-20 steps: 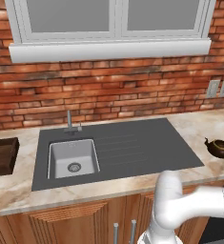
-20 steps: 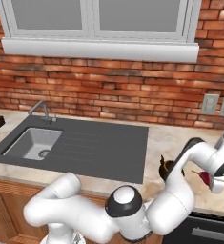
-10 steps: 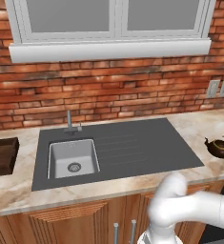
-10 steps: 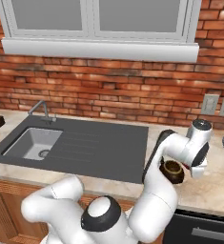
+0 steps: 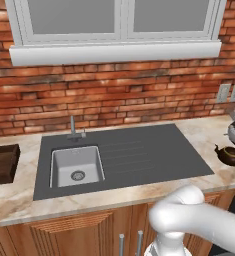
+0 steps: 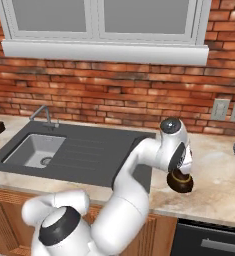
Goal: Pick up all produce items and place them in the sink. Turn on the sink faucet to wash them. Then turn the sink off and put them in the tray.
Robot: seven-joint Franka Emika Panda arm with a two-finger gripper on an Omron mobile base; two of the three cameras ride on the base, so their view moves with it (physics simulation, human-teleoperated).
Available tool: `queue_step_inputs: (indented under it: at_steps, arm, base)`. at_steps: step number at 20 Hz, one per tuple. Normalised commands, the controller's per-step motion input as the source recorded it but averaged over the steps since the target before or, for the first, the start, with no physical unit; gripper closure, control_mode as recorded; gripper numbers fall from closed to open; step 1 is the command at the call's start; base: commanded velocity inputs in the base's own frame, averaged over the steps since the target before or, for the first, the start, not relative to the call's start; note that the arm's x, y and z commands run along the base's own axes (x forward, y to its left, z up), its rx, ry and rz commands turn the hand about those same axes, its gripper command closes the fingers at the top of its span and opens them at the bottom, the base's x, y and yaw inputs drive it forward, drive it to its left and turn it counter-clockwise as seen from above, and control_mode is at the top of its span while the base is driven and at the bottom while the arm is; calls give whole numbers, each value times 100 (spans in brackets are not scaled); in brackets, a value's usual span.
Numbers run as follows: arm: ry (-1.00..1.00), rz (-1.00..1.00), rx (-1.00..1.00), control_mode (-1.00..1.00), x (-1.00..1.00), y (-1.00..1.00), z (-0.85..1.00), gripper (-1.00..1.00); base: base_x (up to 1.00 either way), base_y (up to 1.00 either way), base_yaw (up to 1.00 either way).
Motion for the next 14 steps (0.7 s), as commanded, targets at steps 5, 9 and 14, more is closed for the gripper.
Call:
queue_step_inputs:
  at_steps: [5, 9, 14]
  arm:
    - [-3, 14, -20, -100, -11, 59, 79, 100]
    - [1, 20, -17, -100, -24, 67, 62, 100]
    - [9, 21, -15, -100, -35, 74, 43, 100]
  base:
    - [0, 0, 0]
    - [0, 0, 0]
    - [0, 0, 0]
